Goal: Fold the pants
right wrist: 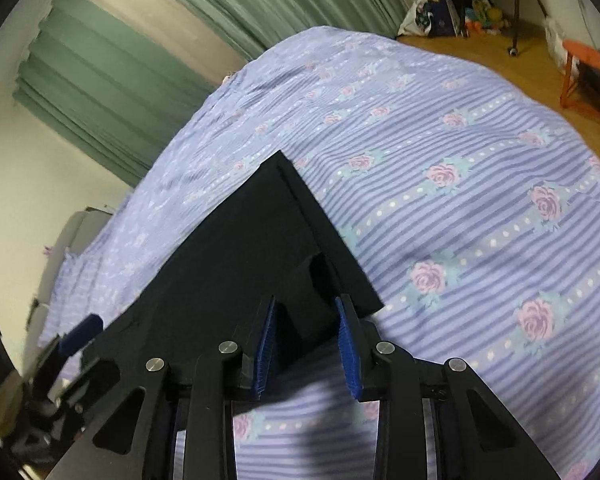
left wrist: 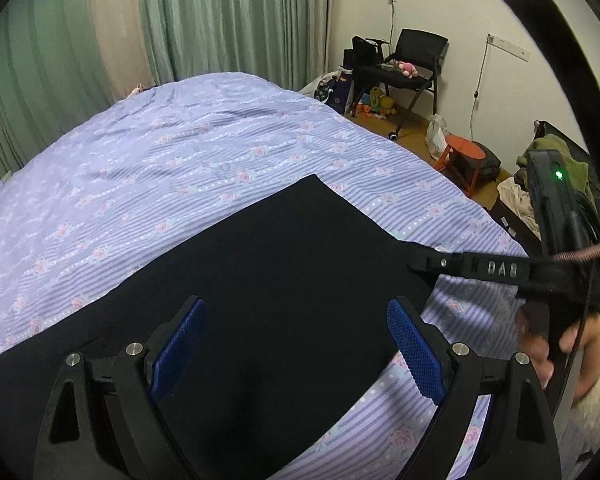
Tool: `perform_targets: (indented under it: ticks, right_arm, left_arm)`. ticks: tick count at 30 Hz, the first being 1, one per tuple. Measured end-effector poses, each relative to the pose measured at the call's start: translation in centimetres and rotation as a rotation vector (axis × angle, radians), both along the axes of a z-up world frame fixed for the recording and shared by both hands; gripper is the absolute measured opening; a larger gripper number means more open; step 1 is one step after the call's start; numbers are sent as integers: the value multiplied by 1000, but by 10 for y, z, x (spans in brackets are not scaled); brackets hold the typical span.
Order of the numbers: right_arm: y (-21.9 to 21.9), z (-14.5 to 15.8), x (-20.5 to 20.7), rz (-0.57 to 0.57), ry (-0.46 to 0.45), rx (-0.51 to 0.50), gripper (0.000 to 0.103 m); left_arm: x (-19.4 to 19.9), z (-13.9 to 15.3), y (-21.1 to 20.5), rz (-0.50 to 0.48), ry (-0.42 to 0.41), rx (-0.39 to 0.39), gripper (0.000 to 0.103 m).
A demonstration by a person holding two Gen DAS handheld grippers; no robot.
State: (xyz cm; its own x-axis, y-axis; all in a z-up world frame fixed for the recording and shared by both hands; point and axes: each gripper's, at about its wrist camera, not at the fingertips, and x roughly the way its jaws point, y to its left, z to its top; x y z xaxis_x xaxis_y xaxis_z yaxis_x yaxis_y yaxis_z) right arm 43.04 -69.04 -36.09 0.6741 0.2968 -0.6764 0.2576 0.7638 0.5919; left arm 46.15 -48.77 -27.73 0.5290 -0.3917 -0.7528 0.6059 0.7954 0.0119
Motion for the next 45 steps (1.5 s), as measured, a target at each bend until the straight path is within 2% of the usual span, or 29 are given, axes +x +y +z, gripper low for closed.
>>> perform_targets:
  ticks: [4,8,12,14,16,18,20,22,25,28,31,34,38,41,43,45]
  right_arm:
    - [-10,-5,9,73,-1,86,33]
    - [-16,-13,31,158,47,131,33]
    - [-23,-19,47,198,63,204,33]
    - [-30,-26,57,210,89,279,34]
    - [-33,-28,63,225,101,302,35]
    - [-30,-23,65,222,102,230,33]
    - [-21,-12,64,238,81,119,6]
    - [-17,-3,62,223,66,78,5]
    - [-16,8,63,219,24,96,5]
    - [-19,5,71,253,67,129,7]
    - [-18,-4,75,270,118,118,38]
    - [-19,-12,75,256,136,86,38]
    - [-19,-23,77,268,151,127,38]
    - [-7,-16,81,373,107,192,38]
    - [1,-17,90,374,137,131,38]
    - [-1,-23,99,353,161,153,38]
  left_arm:
    - [0,-1,1,-3,10,-12,92]
    - [0,-2,0,7,14,-17,92]
    - [4,-3,-3,18,29,-26,92]
    - [3,0,-4,15,19,-24,92]
    - [2,3,-6,11,1,-17,92]
    - [1,4,-7,5,-9,-16,92]
    - [2,4,-6,4,-3,-23,92]
    - [3,4,-5,10,1,-27,92]
    - [4,4,-3,19,8,-33,92]
    - [5,4,0,31,15,-40,92]
    - [5,4,1,36,13,-40,92]
    - [6,5,0,36,1,-35,92]
    - [9,7,0,37,-3,-34,92]
    - [10,9,3,36,-9,-42,92]
    - [11,9,5,36,-10,-36,92]
    - [11,9,6,41,-10,-28,92]
